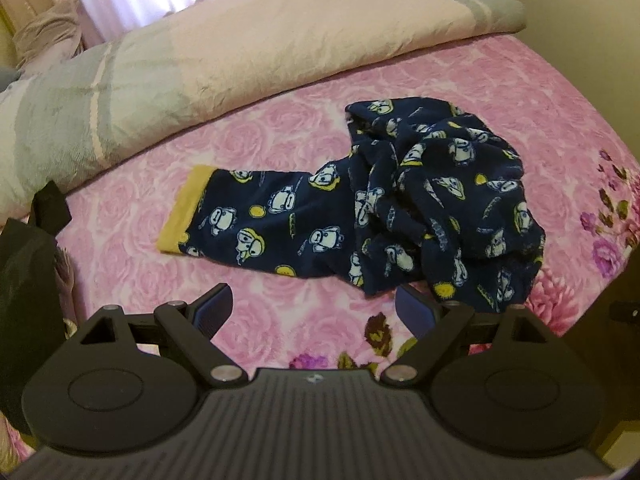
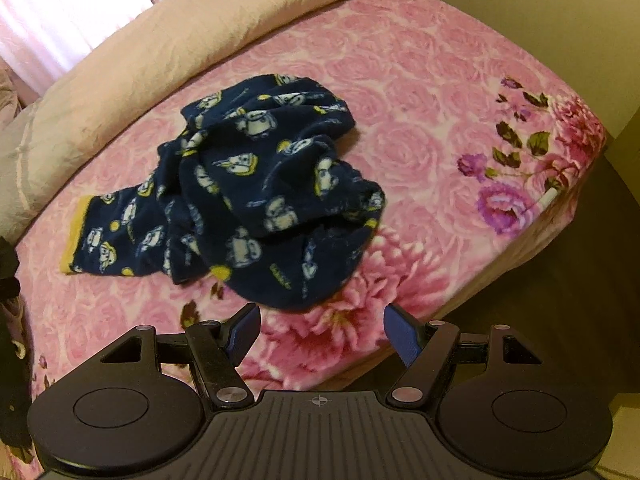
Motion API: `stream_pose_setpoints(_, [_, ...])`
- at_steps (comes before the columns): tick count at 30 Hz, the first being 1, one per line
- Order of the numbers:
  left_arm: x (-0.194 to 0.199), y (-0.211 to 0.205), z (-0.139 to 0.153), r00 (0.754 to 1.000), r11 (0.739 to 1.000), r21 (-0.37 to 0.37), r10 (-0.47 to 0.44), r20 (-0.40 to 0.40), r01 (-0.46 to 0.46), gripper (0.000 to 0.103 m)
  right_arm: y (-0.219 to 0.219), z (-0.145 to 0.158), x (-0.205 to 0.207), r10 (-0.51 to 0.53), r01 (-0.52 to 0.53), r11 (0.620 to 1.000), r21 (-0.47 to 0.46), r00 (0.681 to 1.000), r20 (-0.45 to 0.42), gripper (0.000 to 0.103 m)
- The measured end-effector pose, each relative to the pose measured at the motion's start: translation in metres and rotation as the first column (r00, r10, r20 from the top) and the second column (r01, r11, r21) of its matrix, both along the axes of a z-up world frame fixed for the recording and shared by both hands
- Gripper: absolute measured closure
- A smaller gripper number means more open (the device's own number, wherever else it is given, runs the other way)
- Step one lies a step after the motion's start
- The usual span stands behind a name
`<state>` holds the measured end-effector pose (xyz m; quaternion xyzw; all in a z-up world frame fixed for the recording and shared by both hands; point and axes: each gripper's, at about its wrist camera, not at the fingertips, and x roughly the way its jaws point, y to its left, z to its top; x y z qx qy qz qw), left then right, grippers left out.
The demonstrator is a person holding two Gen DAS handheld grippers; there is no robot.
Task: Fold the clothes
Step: 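Move both tools toward the spread-out pants, then grasp the pants waist with the right tool while the left tool grasps a yellow cuff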
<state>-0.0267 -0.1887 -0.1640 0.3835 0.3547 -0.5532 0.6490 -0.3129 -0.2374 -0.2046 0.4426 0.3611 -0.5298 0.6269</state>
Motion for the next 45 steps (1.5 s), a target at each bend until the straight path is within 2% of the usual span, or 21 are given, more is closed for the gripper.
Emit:
stream_pose_setpoints(8, [-0.014,-0.028,-0.009,0.995,0.995,0.006,0.102,0.018,-0.102,0.016,-0.052,-0.013,-0.021,0.083,-0.083,0.997,0.001,0.997,0.0,0.032])
stream_pose_setpoints(16, [0.001,-0.031,-0.035,0.976,0.974,0.07,0.216,0.018,-0.216,0.016,-0.081,-0.058,-0.037,0.139,-0.139,0.989,0.054,0.99,0.005,0.032])
stream_pose_setpoints(21, [0.021,-0.033,-0.062,0.969,0.963,0.108,0.246,0.025,-0.247,0.016,-0.083,-0.094,-0.036,0.098,-0.107,0.991,0.085,0.99,0.101,0.032])
stream_pose_setpoints(26, [0.043,-0.039,-0.1,0.967,0.957,0.143,0.254,0.0,-0.252,0.016,-0.088,-0.132,-0.025,-0.001,-0.006,0.998,0.065,0.993,0.114,0.033])
stream_pose_setpoints(27, [0.046,-0.041,-0.107,0.967,0.955,0.155,0.256,0.001,-0.253,0.016,-0.088,-0.14,-0.023,-0.021,0.014,0.998,0.062,0.993,0.117,0.046])
stream_pose_setpoints(28, [0.051,-0.042,-0.117,0.966,0.953,0.17,0.257,-0.006,-0.253,0.016,-0.089,-0.147,-0.021,-0.041,0.034,0.998,0.058,0.992,0.12,0.051])
stream_pose_setpoints(33, [0.071,-0.045,-0.148,0.965,0.949,0.192,0.261,-0.034,-0.25,0.016,-0.094,-0.184,-0.011,-0.137,0.132,0.99,0.043,0.982,0.129,0.052])
stream_pose_setpoints(38, [0.09,-0.046,-0.175,0.96,0.943,0.207,0.276,-0.052,-0.26,0.016,-0.104,-0.214,0.003,-0.204,0.2,0.978,0.062,0.978,0.052,0.052])
stream_pose_setpoints(40, [0.097,-0.047,-0.184,0.957,0.941,0.207,0.284,-0.063,-0.266,0.016,-0.104,-0.223,0.007,-0.213,0.212,0.976,0.036,0.977,0.028,0.052])
stream_pose_setpoints(41, [0.102,-0.048,-0.19,0.953,0.94,0.206,0.293,-0.071,-0.273,0.016,-0.102,-0.226,0.008,-0.214,0.214,0.977,0.021,0.977,0.016,0.067])
stream_pose_setpoints(43, [0.113,-0.049,-0.198,0.945,0.934,0.204,0.316,-0.085,-0.294,0.017,-0.098,-0.226,0.004,-0.216,0.217,0.976,-0.005,0.976,0.03,0.083])
stream_pose_setpoints(45, [0.127,-0.05,-0.202,0.925,0.923,0.191,0.361,-0.12,-0.335,0.019,-0.097,-0.215,-0.022,-0.282,0.284,0.958,-0.049,0.959,0.039,0.09])
